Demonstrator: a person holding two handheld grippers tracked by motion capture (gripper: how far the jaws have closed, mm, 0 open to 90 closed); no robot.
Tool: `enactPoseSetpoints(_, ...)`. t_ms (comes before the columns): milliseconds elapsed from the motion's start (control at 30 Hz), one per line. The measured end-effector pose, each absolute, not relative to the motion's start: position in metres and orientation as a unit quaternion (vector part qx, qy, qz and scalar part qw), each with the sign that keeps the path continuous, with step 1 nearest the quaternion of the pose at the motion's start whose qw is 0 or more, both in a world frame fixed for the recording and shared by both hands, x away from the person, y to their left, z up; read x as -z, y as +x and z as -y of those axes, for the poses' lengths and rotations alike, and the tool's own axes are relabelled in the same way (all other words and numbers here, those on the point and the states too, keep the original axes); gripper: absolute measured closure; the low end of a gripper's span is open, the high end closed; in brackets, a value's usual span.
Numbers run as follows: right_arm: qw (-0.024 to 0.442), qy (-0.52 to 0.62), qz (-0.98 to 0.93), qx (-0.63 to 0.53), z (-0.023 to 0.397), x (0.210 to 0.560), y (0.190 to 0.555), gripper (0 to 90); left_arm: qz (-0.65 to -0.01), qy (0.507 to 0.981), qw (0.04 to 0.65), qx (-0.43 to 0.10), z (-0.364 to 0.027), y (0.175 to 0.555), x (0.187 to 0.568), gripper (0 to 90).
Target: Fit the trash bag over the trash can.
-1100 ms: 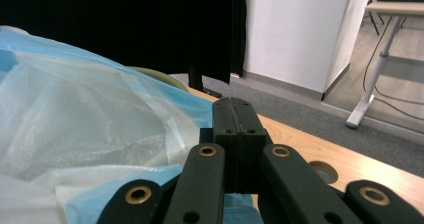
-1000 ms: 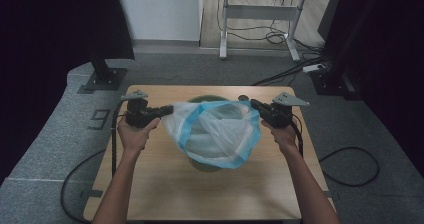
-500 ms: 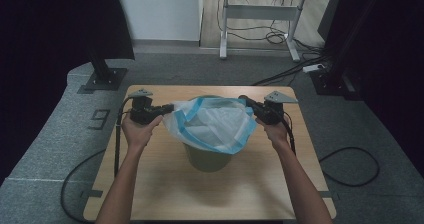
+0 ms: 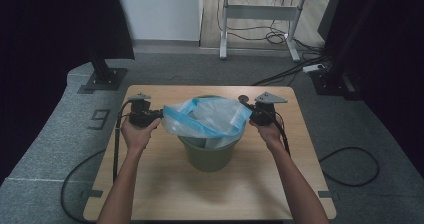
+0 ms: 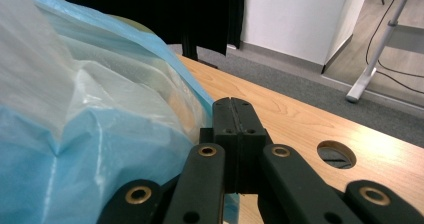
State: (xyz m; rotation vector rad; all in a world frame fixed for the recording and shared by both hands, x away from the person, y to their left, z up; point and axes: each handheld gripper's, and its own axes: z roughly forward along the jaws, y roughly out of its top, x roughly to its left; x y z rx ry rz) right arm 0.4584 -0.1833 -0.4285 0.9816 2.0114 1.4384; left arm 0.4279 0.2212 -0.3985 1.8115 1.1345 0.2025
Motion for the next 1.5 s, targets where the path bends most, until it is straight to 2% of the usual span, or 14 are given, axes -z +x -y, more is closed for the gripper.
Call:
enactPoseSetpoints(300, 0.229, 0.359, -0.745, -0.514, 0.169, 0.429, 0.464, 89.0, -0.474, 0.745, 0.462, -0.081, -0.22, 0.432, 0.409, 89.7)
enactPoseSetpoints(1067, 0.203, 0.394, -0.763, -0.47, 0.17, 0.443, 0.476, 88.9, -0.491, 0.755, 0.432, -0.048, -0.211, 0.445, 0.429, 89.7)
enactPoseSetpoints(1500, 0.19, 0.407, -0.764, -0.463, 0.184, 0.456, 0.472, 88.8, -0.482, 0.749, 0.453, -0.036, -0.216, 0.437, 0.428, 89.4)
